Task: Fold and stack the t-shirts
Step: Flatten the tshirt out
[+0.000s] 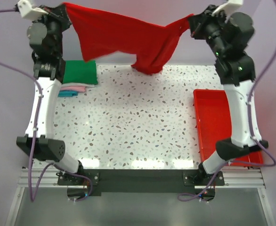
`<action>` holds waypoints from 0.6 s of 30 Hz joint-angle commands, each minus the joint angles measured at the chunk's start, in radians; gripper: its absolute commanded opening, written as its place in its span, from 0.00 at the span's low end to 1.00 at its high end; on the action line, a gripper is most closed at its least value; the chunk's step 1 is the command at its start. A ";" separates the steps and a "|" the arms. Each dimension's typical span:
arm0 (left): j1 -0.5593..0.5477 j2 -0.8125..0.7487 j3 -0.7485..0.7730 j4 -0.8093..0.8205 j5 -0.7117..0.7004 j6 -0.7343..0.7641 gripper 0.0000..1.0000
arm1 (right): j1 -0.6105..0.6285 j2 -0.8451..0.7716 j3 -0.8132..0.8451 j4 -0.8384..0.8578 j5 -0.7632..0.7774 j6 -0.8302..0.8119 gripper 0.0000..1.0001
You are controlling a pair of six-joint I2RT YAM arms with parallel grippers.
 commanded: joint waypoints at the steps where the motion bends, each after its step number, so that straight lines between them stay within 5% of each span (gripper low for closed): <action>1: 0.010 -0.119 -0.182 0.099 0.042 -0.004 0.00 | 0.000 -0.090 -0.114 0.080 0.036 -0.037 0.00; 7: 0.016 -0.343 -0.659 0.113 0.009 -0.093 0.00 | 0.000 -0.266 -0.561 0.081 -0.036 0.037 0.00; 14: 0.016 -0.544 -1.148 0.001 -0.044 -0.258 0.00 | 0.033 -0.473 -1.343 0.182 -0.095 0.186 0.00; 18: 0.016 -0.581 -1.355 -0.032 -0.075 -0.358 0.00 | 0.133 -0.458 -1.523 0.204 -0.052 0.221 0.01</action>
